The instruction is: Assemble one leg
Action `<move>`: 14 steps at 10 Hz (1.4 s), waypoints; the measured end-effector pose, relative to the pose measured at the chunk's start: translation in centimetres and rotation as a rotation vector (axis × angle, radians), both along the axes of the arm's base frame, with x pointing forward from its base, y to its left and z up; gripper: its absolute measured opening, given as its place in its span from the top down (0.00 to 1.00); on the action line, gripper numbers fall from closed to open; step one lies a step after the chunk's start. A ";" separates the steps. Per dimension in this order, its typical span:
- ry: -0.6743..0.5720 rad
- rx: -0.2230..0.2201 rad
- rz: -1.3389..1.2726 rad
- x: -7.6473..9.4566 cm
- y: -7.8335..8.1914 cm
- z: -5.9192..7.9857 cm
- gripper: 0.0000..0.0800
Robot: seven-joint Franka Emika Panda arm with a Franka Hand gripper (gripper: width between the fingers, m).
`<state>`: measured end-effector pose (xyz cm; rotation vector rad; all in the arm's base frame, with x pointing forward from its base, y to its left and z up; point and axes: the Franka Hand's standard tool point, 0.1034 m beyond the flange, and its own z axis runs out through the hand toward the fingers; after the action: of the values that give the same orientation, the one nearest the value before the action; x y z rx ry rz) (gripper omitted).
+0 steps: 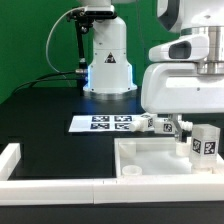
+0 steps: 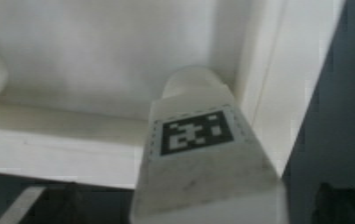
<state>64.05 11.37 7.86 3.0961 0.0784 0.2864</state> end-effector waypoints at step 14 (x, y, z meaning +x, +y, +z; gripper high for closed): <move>0.033 0.179 -0.898 -0.3 -0.2 -0.3 0.44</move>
Offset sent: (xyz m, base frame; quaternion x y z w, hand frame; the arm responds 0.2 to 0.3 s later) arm 0.0000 0.0000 0.0000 0.0000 0.0000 0.1938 0.9810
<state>63.74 11.21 7.59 2.9086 -1.3358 0.1991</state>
